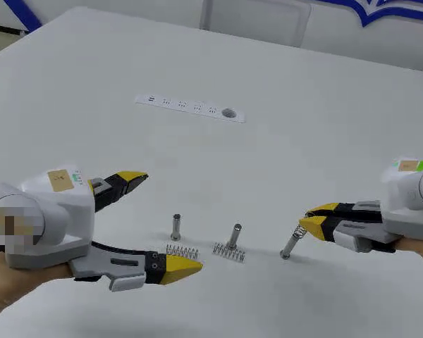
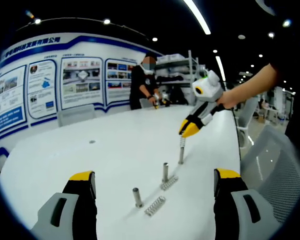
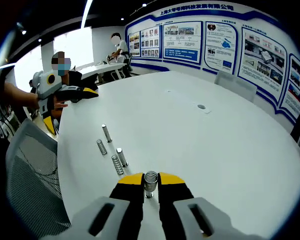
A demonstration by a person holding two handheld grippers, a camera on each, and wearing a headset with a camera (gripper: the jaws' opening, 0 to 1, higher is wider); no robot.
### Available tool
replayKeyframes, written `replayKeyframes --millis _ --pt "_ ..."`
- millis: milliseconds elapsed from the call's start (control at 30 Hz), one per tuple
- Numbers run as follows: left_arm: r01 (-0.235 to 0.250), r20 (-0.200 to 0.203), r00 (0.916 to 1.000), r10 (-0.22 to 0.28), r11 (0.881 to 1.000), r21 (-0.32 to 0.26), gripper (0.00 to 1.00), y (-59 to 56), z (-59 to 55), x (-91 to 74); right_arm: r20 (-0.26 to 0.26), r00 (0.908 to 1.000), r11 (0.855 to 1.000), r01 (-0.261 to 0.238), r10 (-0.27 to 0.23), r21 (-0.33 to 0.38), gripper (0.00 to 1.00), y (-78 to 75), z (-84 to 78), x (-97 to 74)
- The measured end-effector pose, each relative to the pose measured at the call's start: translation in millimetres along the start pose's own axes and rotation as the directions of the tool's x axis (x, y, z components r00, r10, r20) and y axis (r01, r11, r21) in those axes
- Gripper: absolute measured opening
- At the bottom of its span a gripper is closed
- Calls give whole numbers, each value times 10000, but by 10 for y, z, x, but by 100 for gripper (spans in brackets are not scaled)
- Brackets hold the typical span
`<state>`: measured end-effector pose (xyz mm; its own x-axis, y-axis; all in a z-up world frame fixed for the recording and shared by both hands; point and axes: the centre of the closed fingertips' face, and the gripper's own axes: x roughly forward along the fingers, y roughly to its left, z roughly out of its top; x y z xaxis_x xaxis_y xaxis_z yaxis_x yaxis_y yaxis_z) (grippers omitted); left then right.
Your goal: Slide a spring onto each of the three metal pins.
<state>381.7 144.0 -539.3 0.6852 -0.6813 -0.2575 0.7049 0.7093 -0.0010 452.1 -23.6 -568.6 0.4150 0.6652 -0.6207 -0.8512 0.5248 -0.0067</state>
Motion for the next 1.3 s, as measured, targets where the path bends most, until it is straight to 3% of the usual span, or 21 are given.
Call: replayKeyframes --millis 467,767,1300 --pt "-268 59 9996 270 9991 -316 100 59 -8 -50 -215 9997 9999 -125 126 88 11 18 -79 96" --pt "-277 -202 9994 273 9994 -195 100 63 -72 -99 -706 9975 9999 -95 92 -46 11 21 -252 233" --pt "-301 -466 9985 293 9994 -162 100 69 -142 -154 -1143 9934 9997 -128 106 -187 11 108 -399 416"
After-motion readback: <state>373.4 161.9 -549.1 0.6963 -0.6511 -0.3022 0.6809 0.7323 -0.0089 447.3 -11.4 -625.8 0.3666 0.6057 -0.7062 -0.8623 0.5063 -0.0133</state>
